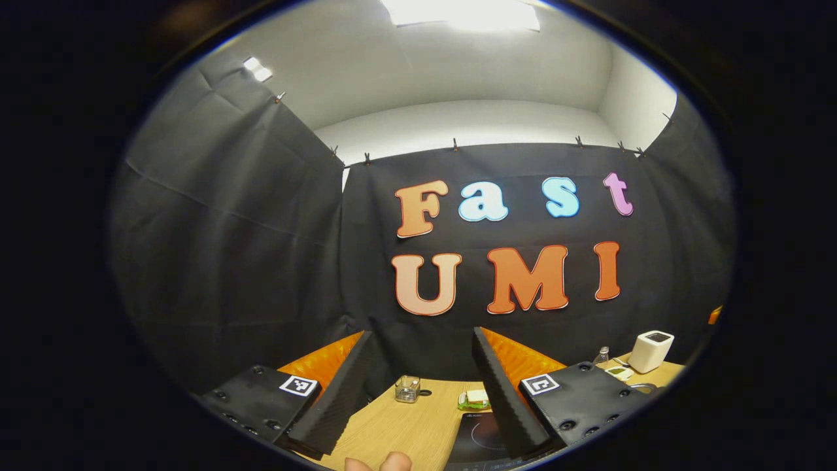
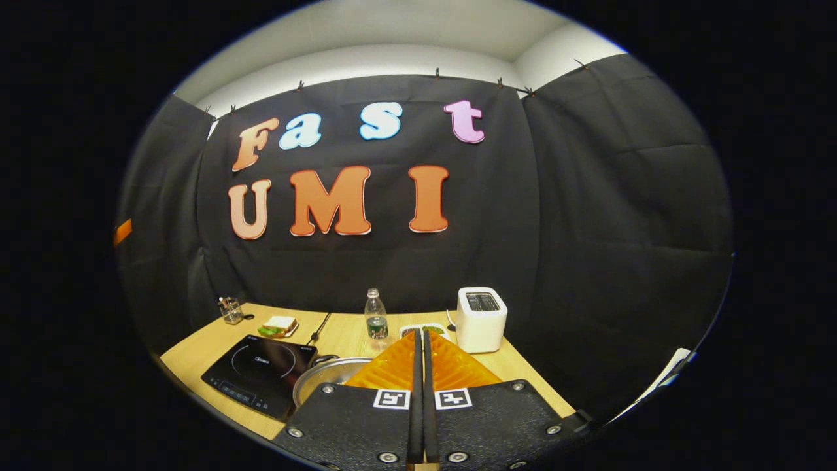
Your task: First push the handle of the pot to place it horizontally, then grasp the pot with both hands and set it on the induction cooktop.
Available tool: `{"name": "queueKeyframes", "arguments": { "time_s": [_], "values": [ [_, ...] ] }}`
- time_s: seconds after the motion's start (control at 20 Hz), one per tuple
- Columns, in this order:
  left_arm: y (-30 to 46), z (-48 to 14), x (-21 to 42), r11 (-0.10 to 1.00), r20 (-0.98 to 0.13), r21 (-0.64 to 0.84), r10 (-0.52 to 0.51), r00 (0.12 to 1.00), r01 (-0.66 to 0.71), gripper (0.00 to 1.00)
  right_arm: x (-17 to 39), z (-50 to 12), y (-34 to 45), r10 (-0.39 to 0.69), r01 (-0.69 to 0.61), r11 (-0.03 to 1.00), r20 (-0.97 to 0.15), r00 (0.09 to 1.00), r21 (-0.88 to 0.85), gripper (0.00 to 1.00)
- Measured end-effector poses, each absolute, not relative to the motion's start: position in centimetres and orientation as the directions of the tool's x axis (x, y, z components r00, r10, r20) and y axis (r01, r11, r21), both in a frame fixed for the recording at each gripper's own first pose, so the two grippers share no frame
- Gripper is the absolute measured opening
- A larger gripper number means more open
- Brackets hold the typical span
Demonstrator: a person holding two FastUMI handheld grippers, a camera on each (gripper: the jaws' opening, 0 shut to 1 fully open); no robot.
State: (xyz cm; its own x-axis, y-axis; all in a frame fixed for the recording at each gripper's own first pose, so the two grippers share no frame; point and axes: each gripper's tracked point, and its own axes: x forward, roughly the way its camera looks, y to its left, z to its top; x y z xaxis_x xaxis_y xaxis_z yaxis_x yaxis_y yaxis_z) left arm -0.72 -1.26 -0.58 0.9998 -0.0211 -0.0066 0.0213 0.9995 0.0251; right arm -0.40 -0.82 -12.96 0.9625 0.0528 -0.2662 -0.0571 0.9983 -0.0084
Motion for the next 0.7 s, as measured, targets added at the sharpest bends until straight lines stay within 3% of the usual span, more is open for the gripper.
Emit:
{"name": "queueKeyframes", "arguments": {
  "time_s": [0.7],
  "values": [
    [-0.8, -2.2, -1.2, 1.0, -0.043, 0.022, 0.006, 0.999, -0.005, 0.98, -4.6, -24.8, 2.8, 0.16, -0.181, 0.983, -0.516, 0.842, 0.009, 0.0]
  ]
}}
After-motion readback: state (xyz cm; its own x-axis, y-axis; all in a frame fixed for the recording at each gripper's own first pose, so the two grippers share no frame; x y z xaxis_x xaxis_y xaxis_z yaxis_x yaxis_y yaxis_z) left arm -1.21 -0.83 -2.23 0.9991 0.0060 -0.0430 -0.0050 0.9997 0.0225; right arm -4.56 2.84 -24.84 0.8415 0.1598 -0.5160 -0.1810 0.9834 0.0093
